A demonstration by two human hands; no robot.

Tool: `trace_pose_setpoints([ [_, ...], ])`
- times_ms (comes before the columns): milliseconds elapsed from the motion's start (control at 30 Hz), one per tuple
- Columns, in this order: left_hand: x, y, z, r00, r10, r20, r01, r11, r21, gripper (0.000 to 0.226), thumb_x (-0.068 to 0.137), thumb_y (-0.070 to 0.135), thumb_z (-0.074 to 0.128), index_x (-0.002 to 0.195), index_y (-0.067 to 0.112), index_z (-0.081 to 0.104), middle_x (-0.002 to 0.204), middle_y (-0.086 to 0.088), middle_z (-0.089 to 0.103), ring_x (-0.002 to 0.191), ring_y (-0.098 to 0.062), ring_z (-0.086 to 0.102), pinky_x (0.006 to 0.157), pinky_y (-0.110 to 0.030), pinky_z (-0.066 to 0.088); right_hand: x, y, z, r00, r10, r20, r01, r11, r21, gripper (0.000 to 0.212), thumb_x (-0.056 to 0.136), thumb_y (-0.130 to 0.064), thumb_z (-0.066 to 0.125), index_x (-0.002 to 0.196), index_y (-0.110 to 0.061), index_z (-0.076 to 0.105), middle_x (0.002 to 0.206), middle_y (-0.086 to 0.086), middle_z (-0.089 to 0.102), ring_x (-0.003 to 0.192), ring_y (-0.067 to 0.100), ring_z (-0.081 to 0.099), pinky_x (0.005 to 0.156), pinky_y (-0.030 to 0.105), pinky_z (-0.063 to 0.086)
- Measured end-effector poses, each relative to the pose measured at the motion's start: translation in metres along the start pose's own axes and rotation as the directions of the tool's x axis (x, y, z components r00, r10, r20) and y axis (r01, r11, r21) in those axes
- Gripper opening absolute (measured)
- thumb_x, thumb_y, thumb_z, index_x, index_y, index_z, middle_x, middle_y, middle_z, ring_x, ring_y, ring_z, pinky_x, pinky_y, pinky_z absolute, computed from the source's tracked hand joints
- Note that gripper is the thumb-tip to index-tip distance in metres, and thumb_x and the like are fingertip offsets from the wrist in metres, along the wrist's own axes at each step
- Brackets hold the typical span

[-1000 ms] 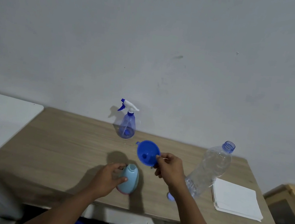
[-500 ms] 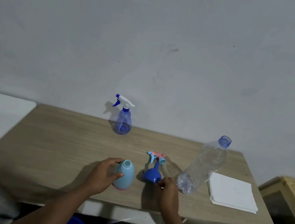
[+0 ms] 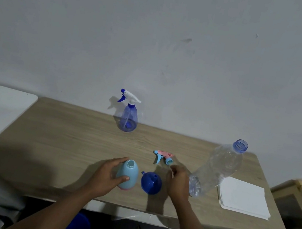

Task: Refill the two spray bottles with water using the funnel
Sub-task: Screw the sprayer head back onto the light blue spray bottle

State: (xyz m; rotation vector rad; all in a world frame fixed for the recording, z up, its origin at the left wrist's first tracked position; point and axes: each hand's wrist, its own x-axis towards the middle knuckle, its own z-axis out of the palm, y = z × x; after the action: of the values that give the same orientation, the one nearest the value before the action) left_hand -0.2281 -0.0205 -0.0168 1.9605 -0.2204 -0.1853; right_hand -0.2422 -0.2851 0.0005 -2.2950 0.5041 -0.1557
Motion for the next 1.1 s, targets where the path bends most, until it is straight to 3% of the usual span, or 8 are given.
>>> trace_pose_setpoints([
  [67,0.000,0.001,0.001,1.000,-0.007,-0.007,0.007,1.000,0.010,0.064,0.075,0.015,0.086,0.131,0.026,0.057,0.128,0.019,0.060,0.116,0.018,0.050,0.093,0.002,0.034,0.027,-0.005,0.001,0.999,0.053,0.002,-0.053,0.999,-0.013,0.019,0.099,-0.014,0.056,0.113,-0.011,0.068,0.106,0.009,0.070,0.093,0.021,0.065,0.077,0.025,0.047],
  [233,-0.001,0.001,0.004,0.999,-0.042,-0.011,0.042,0.999,-0.005,0.061,0.078,0.014,0.083,0.129,0.030,0.055,0.125,0.026,0.057,0.113,0.018,0.051,0.090,0.000,0.038,0.085,-0.009,0.017,0.961,0.186,0.206,-0.156,0.976,-0.154,0.046,0.096,-0.022,0.059,0.138,-0.008,0.049,0.131,0.019,0.060,0.121,0.037,0.057,0.095,0.037,0.046],
  [433,0.000,-0.002,0.003,0.998,-0.056,0.019,0.056,0.998,-0.023,0.062,0.078,0.023,0.084,0.131,0.035,0.056,0.129,0.020,0.060,0.115,0.001,0.056,0.088,-0.009,0.047,0.110,-0.016,0.022,0.920,0.216,0.327,-0.155,0.967,-0.201,0.060,0.094,-0.025,0.062,0.148,-0.010,0.040,0.145,0.017,0.050,0.133,0.036,0.048,0.107,0.038,0.039],
  [567,0.001,-0.003,0.001,0.998,-0.052,0.024,0.054,0.997,-0.053,0.062,0.075,0.026,0.086,0.128,0.040,0.057,0.126,0.023,0.062,0.115,-0.002,0.058,0.091,-0.011,0.047,0.108,-0.029,0.004,0.970,0.069,0.234,-0.093,0.992,0.091,0.048,0.086,-0.033,0.057,0.125,-0.007,0.055,0.112,0.017,0.067,0.094,0.031,0.062,0.073,0.031,0.046],
  [667,0.001,-0.003,0.001,0.998,-0.057,0.023,0.058,0.996,-0.069,0.061,0.074,0.025,0.086,0.124,0.045,0.057,0.124,0.029,0.061,0.114,-0.001,0.058,0.094,-0.013,0.045,0.087,-0.073,-0.027,0.994,-0.040,0.105,-0.001,0.932,0.362,0.031,0.096,-0.016,0.059,0.125,-0.015,0.050,0.115,0.015,0.066,0.090,0.022,0.060,0.073,0.032,0.047],
  [767,0.002,-0.004,0.000,0.998,-0.055,0.022,0.057,0.995,-0.076,0.061,0.071,0.033,0.087,0.122,0.051,0.060,0.123,0.027,0.063,0.113,-0.001,0.060,0.094,-0.013,0.046,0.053,-0.117,-0.051,0.980,-0.198,-0.001,0.167,0.825,0.540,0.033,0.096,-0.017,0.064,0.125,-0.022,0.048,0.105,0.009,0.071,0.083,0.015,0.059,0.070,0.024,0.047],
  [967,0.005,-0.010,0.001,0.997,-0.079,-0.004,0.079,0.994,-0.069,0.063,0.061,0.045,0.086,0.119,0.042,0.063,0.118,0.019,0.069,0.107,-0.001,0.062,0.091,-0.017,0.048,-0.002,-0.156,-0.049,0.902,-0.429,-0.057,0.383,0.731,0.565,0.041,0.093,-0.011,0.068,0.127,-0.023,0.048,0.107,0.007,0.070,0.089,0.016,0.064,0.075,0.030,0.051],
  [1100,0.005,-0.010,0.000,0.996,-0.087,0.000,0.087,0.995,-0.046,0.061,0.069,0.024,0.090,0.116,0.047,0.059,0.112,0.032,0.067,0.106,0.007,0.060,0.087,-0.006,0.044,-0.015,-0.155,-0.034,0.889,-0.453,-0.065,0.415,0.739,0.531,0.043,0.092,-0.012,0.070,0.125,-0.028,0.050,0.111,-0.002,0.068,0.094,0.017,0.063,0.080,0.036,0.053],
])
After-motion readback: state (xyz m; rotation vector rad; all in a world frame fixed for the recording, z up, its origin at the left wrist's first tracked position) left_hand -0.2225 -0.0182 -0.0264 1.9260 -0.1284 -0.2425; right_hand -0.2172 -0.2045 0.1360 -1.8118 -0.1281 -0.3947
